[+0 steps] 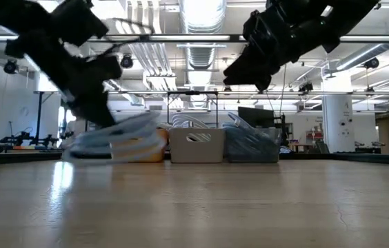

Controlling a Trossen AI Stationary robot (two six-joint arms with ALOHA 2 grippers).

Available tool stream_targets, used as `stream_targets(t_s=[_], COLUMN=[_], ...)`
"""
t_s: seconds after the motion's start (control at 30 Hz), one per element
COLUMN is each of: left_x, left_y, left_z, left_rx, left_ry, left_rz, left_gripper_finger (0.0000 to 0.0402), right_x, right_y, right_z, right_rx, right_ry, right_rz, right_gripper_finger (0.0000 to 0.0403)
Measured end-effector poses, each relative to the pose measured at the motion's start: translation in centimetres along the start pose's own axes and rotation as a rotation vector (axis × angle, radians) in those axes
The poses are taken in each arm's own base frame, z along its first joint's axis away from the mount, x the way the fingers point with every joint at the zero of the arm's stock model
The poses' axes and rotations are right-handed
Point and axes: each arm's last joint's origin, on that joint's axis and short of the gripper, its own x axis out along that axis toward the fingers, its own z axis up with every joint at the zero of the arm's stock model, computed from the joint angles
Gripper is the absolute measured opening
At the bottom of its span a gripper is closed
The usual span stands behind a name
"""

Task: Pick & Place USB Port
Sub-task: Put the blue display cable into the black bin

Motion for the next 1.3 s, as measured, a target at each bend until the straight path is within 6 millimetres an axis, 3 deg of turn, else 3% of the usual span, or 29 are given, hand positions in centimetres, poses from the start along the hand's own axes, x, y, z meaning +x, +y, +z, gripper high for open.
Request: stream_targets(t_s=[0.27,0.4,0.63,0.87,1.0,1.3], left_x=[-2.1,-2.9,-1.9,-0.1,0.2,-0.4], left_y=[-1.1,-1.4,-2.0,-2.4,-3.0,-4.3], left_z=[6.0,7.9,8.7,8.6,9.4,10.6], left_rx=[0.069,0.116,0.17,0.211,0.247,0.302], left_ry=[-0.275,-0.33,-0.312,-0.273,-0.304,-0.333], left_rz=[0.228,0.284,0.321,0.393,0.386,0.358], left_gripper_finger=[0.0047,0.0057,0.0048,0.0051,0.0052,0.0053], right_x=[1.0,2.0,3.3,3.6,3.8,3.6], right_y=[0.0,-0.1,-0.3,-0.2,-0.3,-1.0], right_z=[0.9,0.9,1.0,2.1,2.2,1.7], right_rx=[0.165,0.172,0.172,0.168,0.153,0.009], right_ry=[-0.128,-0.151,-0.145,-0.171,-0.171,-0.127], right_rz=[0.032,0.041,0.04,0.046,0.037,-0.196], right_gripper_finger=[0.0157,0.0155,0.0157,0.0162,0.0161,0.016])
